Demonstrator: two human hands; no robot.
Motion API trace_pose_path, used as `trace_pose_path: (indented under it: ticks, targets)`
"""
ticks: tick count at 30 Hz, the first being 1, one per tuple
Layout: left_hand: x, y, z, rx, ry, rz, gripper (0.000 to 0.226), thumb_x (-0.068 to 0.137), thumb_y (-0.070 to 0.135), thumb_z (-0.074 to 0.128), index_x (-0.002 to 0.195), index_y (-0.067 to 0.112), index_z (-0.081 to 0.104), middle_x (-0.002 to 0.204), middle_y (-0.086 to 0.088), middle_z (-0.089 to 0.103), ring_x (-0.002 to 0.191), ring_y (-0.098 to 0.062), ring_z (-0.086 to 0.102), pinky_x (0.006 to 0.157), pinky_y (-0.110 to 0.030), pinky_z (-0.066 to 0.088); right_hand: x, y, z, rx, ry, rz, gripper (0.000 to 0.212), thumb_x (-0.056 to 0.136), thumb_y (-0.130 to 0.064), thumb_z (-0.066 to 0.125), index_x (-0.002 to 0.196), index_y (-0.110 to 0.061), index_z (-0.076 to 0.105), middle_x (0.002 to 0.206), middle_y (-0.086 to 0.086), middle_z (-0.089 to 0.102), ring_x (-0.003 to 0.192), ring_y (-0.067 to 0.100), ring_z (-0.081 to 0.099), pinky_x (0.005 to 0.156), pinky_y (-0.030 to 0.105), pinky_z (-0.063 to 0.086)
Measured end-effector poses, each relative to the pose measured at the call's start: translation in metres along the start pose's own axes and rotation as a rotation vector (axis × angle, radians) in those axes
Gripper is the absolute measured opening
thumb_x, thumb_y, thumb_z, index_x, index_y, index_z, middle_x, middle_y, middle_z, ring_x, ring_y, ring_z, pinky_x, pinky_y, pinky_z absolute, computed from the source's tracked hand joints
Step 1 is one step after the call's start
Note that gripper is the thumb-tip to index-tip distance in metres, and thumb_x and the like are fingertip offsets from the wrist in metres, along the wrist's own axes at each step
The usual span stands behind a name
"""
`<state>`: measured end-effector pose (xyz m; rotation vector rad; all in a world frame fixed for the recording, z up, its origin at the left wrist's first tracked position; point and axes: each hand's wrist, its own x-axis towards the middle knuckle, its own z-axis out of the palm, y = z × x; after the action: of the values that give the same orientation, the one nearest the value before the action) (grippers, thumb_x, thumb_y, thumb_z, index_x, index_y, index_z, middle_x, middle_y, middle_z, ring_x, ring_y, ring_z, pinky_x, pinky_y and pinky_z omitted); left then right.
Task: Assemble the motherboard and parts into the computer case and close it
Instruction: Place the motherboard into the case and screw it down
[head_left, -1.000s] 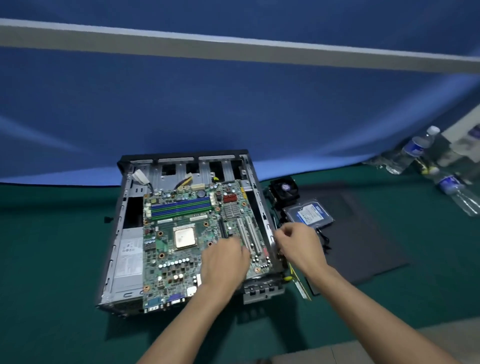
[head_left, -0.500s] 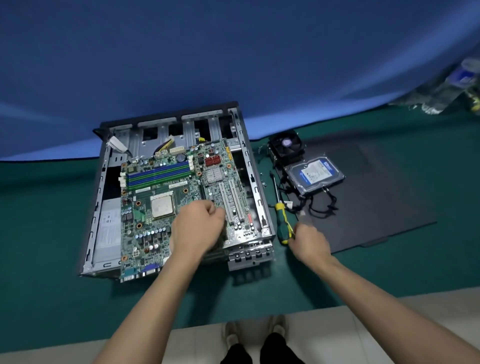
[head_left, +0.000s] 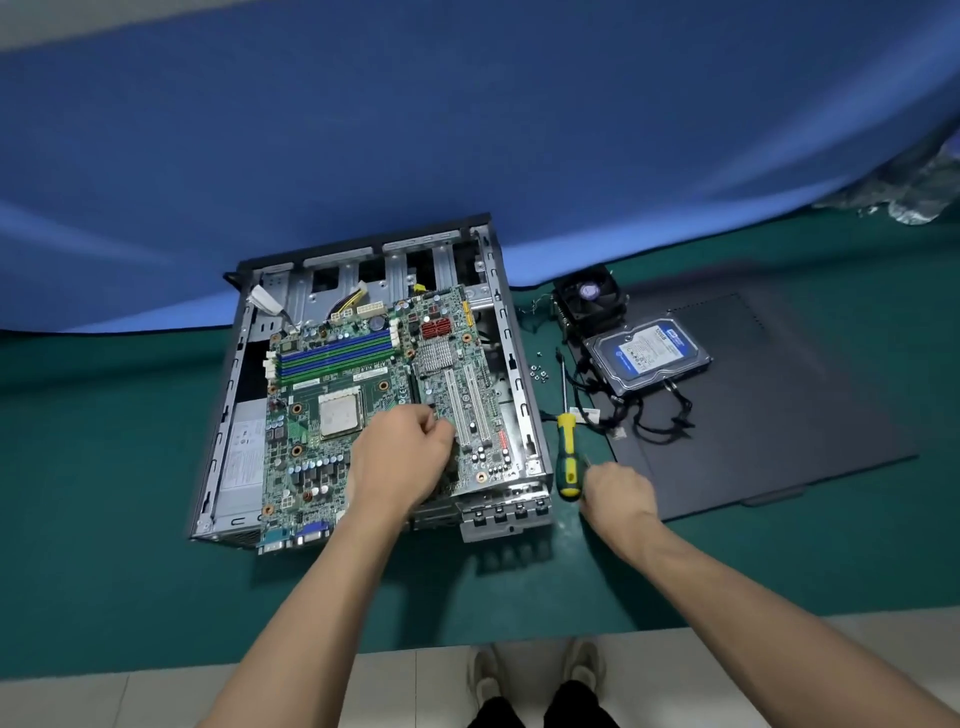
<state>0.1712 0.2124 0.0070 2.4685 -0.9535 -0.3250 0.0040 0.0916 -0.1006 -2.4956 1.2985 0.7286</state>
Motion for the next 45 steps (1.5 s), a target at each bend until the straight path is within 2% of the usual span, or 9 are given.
trace_pose_path:
  ticks: [5,10,14,22,28,33,37,41,45]
  targets:
    - [0.001,-0.001,0.001,0.0,-0.002,-0.018,0.041,0.085,0.018,0.056,0.049,0.017,0.038,0.042,0.008,0.039,0.043,-0.015,0.039,0.046,-0.02,0.031,-0.005,0.006,-0.007,0.04,-0.022,0.001,0.019,0.09,-0.007,0.05,0.102,-0.008,0.064,0.102,0.005,0.069,0.089,0.023,0.066,0.065,0.027,0.045]
    - [0.002,-0.003,0.002,0.029,-0.01,-0.025,0.04,0.086,0.02,0.056,0.05,0.016,0.039,0.043,0.007,0.041,0.042,-0.015,0.04,0.044,-0.02,0.03,-0.009,0.016,-0.017,0.566,-0.115,-0.01,0.031,0.098,-0.027,0.047,0.072,-0.011,0.054,0.067,0.005,0.063,0.055,0.019,0.059,0.056,0.027,0.048]
    - [-0.001,-0.001,0.0,0.077,0.01,-0.019,0.043,0.088,0.022,0.055,0.049,0.018,0.038,0.043,0.006,0.04,0.041,-0.012,0.038,0.043,-0.021,0.026,-0.016,0.02,-0.043,1.028,-0.071,-0.108,0.025,0.1,-0.023,0.048,0.079,-0.009,0.052,0.072,0.014,0.069,0.042,0.01,0.057,0.042,0.022,0.043]
    - [0.004,0.003,-0.012,-0.041,0.062,-0.124,0.038,0.096,0.027,0.051,0.059,0.02,0.045,0.054,0.006,0.05,0.049,-0.008,0.044,0.045,-0.023,0.026,-0.019,0.003,-0.118,1.247,0.073,-0.283,0.012,0.099,-0.012,0.048,0.097,-0.015,0.059,0.078,0.005,0.064,0.044,0.004,0.052,0.04,0.016,0.036]
    - [0.016,0.025,-0.046,-0.264,0.06,-0.083,0.015,0.095,0.019,0.048,0.098,0.024,0.062,0.086,0.009,0.065,0.067,-0.011,0.059,0.064,-0.029,0.049,-0.025,-0.035,-0.158,1.328,0.039,-0.421,0.005,0.095,-0.008,0.054,0.095,-0.01,0.059,0.077,0.012,0.067,0.048,0.011,0.055,0.04,0.024,0.042]
    - [0.036,0.04,-0.082,-0.734,-0.114,-0.142,0.022,0.097,0.012,0.046,0.084,0.014,0.063,0.072,-0.005,0.066,0.048,-0.014,0.054,0.041,-0.022,0.038,-0.029,-0.071,-0.184,1.251,0.156,-0.516,0.035,0.093,-0.007,0.058,0.112,-0.034,0.049,0.051,-0.001,0.058,0.042,0.016,0.055,0.041,0.025,0.044]
    - [0.05,0.032,-0.106,-0.795,-0.215,-0.158,0.021,0.097,0.013,0.047,0.085,0.009,0.064,0.067,-0.006,0.065,0.048,-0.017,0.054,0.043,-0.022,0.038,-0.024,-0.096,-0.206,1.167,0.224,-0.542,0.028,0.095,-0.005,0.047,0.09,-0.026,0.066,0.072,-0.003,0.067,0.055,0.016,0.063,0.049,0.031,0.052]
    - [0.071,0.004,-0.132,-0.841,-0.241,-0.195,0.016,0.093,0.015,0.053,0.085,0.009,0.065,0.074,-0.007,0.067,0.048,-0.015,0.053,0.044,-0.021,0.039,-0.015,-0.123,-0.219,1.055,0.162,-0.573,0.034,0.094,-0.004,0.04,0.102,-0.026,0.065,0.1,0.001,0.069,0.078,0.014,0.07,0.066,0.028,0.057]
    - [0.091,-0.031,-0.136,-0.654,-0.211,-0.068,0.008,0.086,0.025,0.066,0.079,0.02,0.068,0.073,0.005,0.065,0.057,-0.012,0.053,0.045,-0.018,0.039,-0.004,-0.149,-0.221,0.771,0.32,-0.524,0.018,0.088,-0.02,0.066,0.081,-0.036,0.062,0.079,-0.008,0.072,0.076,0.008,0.068,0.075,0.038,0.057]
